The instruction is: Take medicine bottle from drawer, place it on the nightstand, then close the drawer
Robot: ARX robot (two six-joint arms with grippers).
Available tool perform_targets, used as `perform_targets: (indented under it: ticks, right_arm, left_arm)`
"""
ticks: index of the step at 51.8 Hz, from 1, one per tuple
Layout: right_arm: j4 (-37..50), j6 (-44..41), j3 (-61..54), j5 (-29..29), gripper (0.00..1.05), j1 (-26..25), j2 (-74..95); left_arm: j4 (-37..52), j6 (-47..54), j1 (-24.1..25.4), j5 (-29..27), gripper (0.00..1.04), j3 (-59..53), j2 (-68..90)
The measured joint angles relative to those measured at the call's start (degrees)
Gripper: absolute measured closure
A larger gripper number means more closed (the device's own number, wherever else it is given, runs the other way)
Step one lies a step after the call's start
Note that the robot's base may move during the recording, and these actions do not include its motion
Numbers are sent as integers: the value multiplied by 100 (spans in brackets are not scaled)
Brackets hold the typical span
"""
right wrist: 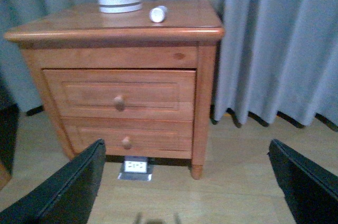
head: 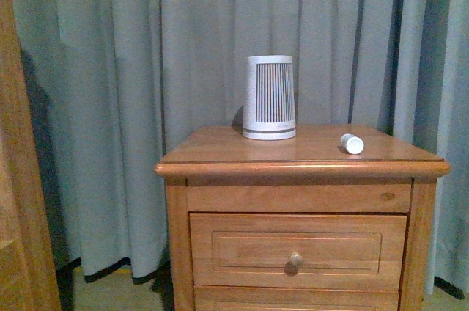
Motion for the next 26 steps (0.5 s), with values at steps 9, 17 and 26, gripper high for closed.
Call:
perform_targets:
  ticks: [9,17,26]
  right_arm:
    - [31,-105,-103,-496,47,-356,-125]
    - [50,-129,-203,-498,73,-367,-188]
    - [79,-149,-428,-501,102,-374,-415]
  left_arm:
    - [0,0,0,2,7,0,0]
    - [0,0,0,2,7,0,0]
    - [0,0,0,0,7,0,0]
